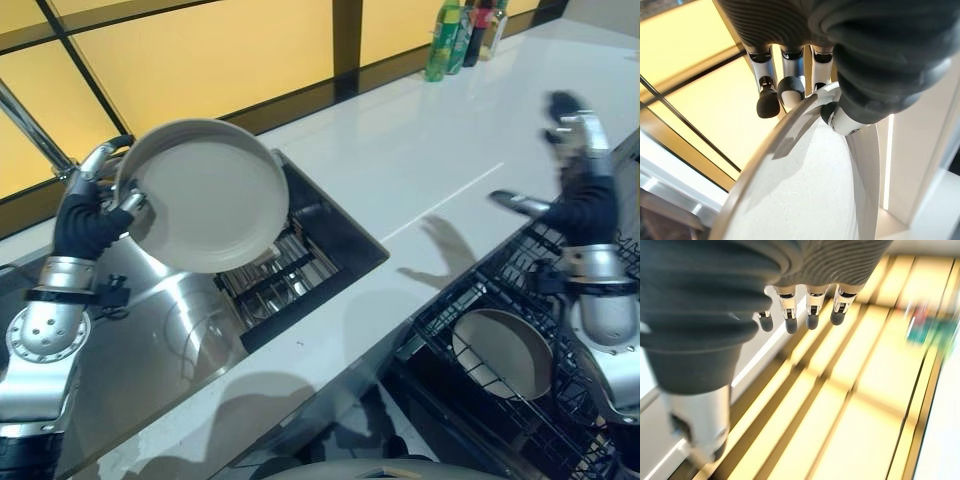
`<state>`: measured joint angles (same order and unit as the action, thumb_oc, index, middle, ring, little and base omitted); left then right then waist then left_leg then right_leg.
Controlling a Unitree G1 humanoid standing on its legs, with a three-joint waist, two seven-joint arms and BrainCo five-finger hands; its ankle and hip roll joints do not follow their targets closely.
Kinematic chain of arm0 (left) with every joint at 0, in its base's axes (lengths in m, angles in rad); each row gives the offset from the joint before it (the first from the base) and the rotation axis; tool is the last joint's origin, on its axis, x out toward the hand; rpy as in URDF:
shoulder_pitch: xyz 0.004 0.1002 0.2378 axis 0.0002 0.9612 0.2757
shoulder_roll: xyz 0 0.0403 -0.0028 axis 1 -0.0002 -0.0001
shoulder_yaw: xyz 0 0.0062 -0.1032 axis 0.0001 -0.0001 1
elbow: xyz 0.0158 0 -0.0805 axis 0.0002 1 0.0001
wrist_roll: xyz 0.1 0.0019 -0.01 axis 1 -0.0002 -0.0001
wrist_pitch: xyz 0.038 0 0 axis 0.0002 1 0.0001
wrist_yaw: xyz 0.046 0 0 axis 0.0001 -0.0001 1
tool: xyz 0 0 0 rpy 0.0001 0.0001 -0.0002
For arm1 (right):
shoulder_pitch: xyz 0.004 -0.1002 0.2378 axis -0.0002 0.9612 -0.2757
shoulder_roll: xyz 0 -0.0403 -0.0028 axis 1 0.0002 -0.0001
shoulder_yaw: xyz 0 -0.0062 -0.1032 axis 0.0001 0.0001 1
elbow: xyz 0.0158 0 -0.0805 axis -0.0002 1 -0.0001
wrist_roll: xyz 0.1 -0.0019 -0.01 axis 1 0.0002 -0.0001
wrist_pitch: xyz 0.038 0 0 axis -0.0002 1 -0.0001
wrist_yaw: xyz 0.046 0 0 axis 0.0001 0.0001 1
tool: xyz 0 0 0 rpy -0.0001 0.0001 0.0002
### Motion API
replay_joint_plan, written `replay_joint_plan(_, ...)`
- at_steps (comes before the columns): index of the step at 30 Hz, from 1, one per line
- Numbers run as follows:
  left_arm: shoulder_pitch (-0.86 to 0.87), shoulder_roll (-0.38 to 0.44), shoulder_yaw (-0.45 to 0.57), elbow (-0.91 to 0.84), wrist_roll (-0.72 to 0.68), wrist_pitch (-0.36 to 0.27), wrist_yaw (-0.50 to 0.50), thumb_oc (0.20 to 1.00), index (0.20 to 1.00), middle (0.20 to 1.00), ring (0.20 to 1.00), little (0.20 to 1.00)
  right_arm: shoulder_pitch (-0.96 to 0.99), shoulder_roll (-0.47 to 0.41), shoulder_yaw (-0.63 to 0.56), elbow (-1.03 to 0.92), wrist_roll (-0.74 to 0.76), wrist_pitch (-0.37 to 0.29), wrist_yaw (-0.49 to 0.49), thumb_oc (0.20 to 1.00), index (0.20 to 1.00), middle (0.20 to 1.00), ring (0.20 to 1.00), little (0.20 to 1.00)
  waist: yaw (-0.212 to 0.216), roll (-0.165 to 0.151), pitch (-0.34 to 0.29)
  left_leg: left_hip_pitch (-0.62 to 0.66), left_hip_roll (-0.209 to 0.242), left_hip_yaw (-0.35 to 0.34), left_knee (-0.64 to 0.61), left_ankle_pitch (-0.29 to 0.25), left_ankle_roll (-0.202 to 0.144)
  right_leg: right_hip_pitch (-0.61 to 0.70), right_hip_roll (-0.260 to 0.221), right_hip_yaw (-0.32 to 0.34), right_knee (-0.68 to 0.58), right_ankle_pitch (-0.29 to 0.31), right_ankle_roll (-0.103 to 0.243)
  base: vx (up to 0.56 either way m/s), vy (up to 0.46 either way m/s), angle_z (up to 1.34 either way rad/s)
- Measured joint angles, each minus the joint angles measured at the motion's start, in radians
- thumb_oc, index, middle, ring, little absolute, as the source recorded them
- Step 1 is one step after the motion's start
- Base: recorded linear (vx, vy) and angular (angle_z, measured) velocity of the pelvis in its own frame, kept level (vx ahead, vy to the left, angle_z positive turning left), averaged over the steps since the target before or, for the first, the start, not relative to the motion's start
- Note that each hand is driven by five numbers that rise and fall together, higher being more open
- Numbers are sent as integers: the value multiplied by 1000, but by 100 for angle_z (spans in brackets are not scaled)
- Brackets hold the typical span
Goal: Pick up plates and place into dishwasher.
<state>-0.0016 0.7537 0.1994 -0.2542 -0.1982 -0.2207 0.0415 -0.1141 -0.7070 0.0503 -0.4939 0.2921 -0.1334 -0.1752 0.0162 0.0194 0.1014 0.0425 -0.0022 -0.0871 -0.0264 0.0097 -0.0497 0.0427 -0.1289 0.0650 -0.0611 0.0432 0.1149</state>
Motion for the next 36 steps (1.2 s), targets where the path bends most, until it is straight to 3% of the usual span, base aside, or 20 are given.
replay_joint_plan(5, -113, -41, -140, 0, 53, -1, 4, 200, 200, 200, 200, 200, -154, 104, 176, 9, 75, 69, 70, 1000, 1000, 1000, 1000, 1000, 7, -7, -12, 7, 0, -28, 0, 2, -2, 29, 1, -22, -16, -1, -3, 6, -2, 17)
replay_joint_plan(7, -150, -43, -205, 0, 69, -2, 6, 200, 200, 200, 200, 200, -179, 112, 228, 15, 110, 108, 97, 1000, 1000, 1000, 1000, 1000, 27, -9, -14, 16, -1, -30, -3, 2, -3, 39, 0, -25, -18, -2, -3, 2, -7, 2)
replay_joint_plan(12, -189, -49, -279, -1, 81, -2, 1, 200, 200, 200, 200, 200, -180, 157, 320, 91, 189, 211, 124, 1000, 1000, 1000, 1000, 1000, 28, -27, -28, 17, -1, -53, -4, 4, -6, 56, 1, -47, -27, -3, -5, 8, -18, 12)
replay_joint_plan(23, -230, -47, -305, -1, 146, -6, -1, 200, 200, 200, 200, 200, -191, 226, 375, 133, 360, 279, 117, 1000, 1000, 1000, 1000, 1000, 36, -28, -29, 17, -1, -59, -2, 4, -6, 60, 1, -52, -28, -4, -6, 1, -1, 1)
replay_joint_plan(32, -260, -44, -325, -1, 146, -10, -6, 200, 200, 200, 200, 200, -196, 247, 438, 216, 600, 394, 194, 1000, 1000, 1000, 1000, 1000, 55, -30, -33, 16, -2, -79, 0, 7, -9, 71, 1, -73, -28, -6, -9, -6, 0, 7)
replay_joint_plan(36, -260, -27, -331, 0, 145, -16, -15, 200, 200, 200, 200, 200, -197, 251, 442, 235, 691, 414, 215, 1000, 1000, 1000, 1000, 1000, 61, -33, -38, 17, -2, -85, 0, 8, -10, 77, 2, -77, -28, -8, -10, 28, -1, 4)
